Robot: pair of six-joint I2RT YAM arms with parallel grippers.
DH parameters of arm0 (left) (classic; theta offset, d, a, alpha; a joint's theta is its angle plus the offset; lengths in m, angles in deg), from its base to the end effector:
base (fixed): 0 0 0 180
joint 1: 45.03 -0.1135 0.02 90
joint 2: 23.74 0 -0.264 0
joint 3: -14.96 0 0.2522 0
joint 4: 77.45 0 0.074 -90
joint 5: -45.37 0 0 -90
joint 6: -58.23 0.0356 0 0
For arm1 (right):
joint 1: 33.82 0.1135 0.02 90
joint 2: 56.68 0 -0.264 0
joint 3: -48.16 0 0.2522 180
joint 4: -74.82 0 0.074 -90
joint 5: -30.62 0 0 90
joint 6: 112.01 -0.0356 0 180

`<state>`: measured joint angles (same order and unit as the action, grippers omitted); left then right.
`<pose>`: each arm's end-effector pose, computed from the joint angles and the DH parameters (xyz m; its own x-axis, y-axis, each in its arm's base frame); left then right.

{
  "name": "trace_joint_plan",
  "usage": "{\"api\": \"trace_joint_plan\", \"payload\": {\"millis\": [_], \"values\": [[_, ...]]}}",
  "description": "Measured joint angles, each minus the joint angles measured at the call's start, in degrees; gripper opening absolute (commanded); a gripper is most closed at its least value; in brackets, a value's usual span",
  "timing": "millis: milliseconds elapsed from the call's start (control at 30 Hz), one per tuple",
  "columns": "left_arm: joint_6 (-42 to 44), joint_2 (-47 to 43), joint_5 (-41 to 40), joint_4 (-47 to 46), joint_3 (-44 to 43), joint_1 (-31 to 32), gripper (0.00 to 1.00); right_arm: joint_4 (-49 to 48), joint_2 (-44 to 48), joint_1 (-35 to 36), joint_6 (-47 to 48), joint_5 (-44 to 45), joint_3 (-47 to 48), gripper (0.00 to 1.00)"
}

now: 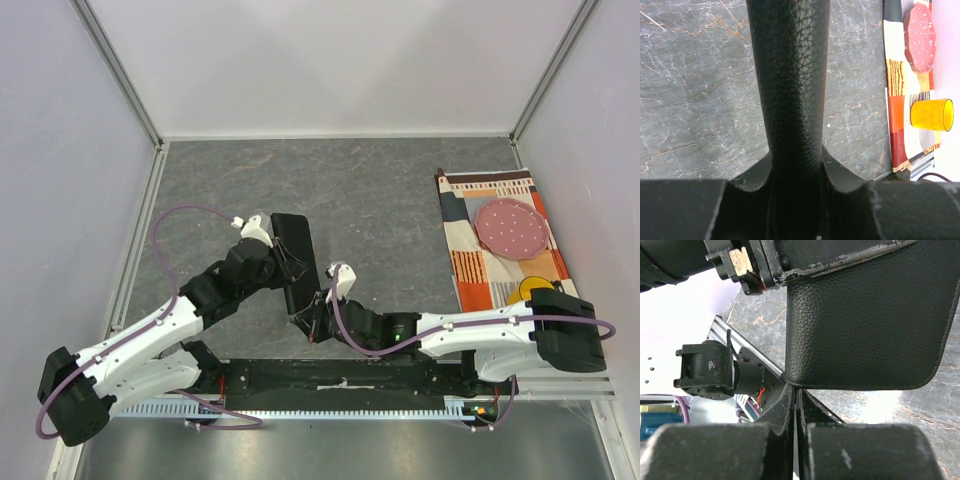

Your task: Sort the hair-cutting tools

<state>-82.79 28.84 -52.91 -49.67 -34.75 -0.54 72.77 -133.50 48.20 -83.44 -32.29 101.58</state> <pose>0.1501 -0.1403 0.2549 -0.6992 -0.3915 -0.5982 0.0979 0.7764 -0.6226 0.0563 0.2846 0.2319 -0.7468 0.3050 -0.5910 -0.3491 0.5766 0.7387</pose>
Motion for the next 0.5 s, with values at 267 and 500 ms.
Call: {"api": "trace_joint_plan", "payload": {"millis": [267,500], "values": [[1.25,-0.24,0.39,3.93,-2.21,0.00,0.02,0.15,-0.50,0.00,4.26,-3.54,0.66,0.00],[3.41,-0.11,2.08,7.37,-4.20,0.02,0.02,2.16,-1.09,0.37,10.14,-5.84,2.56,0.00]]}}
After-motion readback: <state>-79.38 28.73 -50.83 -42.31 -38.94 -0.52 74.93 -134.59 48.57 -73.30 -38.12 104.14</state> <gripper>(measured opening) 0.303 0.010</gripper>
